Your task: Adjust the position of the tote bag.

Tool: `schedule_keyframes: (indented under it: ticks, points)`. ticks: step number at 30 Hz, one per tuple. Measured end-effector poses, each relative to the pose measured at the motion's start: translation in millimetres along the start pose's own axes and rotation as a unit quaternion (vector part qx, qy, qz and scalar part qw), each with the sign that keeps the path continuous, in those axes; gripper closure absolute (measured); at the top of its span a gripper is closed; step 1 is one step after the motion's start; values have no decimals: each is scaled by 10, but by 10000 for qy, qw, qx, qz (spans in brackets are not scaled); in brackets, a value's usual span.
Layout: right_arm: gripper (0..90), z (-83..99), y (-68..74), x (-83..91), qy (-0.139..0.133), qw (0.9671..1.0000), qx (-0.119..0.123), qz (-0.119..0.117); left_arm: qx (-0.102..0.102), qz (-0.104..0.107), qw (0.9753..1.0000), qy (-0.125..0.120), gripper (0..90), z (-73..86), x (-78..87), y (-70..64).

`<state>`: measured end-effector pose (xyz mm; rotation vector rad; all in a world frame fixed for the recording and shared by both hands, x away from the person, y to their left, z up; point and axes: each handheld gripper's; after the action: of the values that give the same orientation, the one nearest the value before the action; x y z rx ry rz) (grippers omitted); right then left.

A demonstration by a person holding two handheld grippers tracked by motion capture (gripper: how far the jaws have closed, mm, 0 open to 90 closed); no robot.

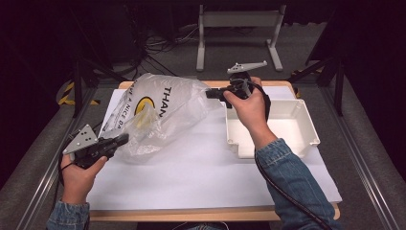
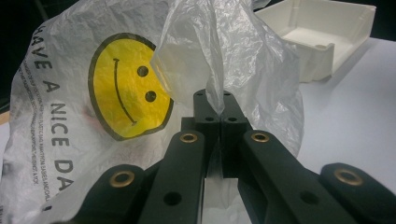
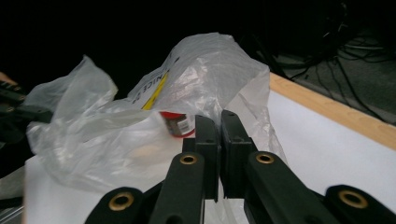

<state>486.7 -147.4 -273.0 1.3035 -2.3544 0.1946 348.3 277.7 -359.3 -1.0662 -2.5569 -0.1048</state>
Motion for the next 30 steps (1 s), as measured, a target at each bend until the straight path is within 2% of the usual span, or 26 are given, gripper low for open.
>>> schedule_keyframes:
  ticks: [6, 7, 9, 11, 12, 13, 15, 19, 23, 25, 30]
  points:
    - [793, -33, -25, -145, -81, 9996, 177, 217, 86, -69, 9999, 28, 891, 38, -38, 28]
    - [611, -23, -17, -167, -314, 9986, 328, 264, 85, -66, 9999, 45, 891, 42, -44, 34]
    - [469, -12, 0, -160, -445, 9975, 450, 299, 83, -68, 9999, 46, 891, 44, -52, 41]
    - [360, 9, 30, -123, -540, 9966, 537, 318, 93, -78, 9999, 41, 891, 40, -52, 41]
    - [360, 9, 30, -123, -540, 9966, 537, 318, 93, -78, 9999, 41, 891, 40, -52, 41]
    - [323, 21, 48, -96, -575, 9962, 571, 321, 111, -87, 9999, 23, 891, 37, -55, 39]
    - [261, 63, 110, -2, -684, 9941, 761, 357, 106, -91, 9999, 7, 891, 31, -55, 39]
    - [241, 138, 263, 202, -869, 9909, 983, 290, 121, -83, 9999, -24, 891, 19, -65, 16]
    - [301, 209, 471, 322, -819, 9887, 1251, 44, 91, -84, 9999, -18, 892, 5, -79, -2]
    - [324, 260, 564, 307, -662, 9887, 1337, -169, 103, -79, 9999, -23, 892, 0, -81, -9]
    - [326, 464, 656, 62, -101, 9879, 1513, -335, 120, -64, 9999, -80, 891, -12, -74, -13]
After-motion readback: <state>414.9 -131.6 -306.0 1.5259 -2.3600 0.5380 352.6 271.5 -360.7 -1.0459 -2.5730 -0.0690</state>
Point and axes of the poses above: each handheld gripper's, and its own axes: x roughly backward along the jaws, z roughly out of its underside, y roughly to its left, and after that the axes turned 6 degrees about x, right-handed
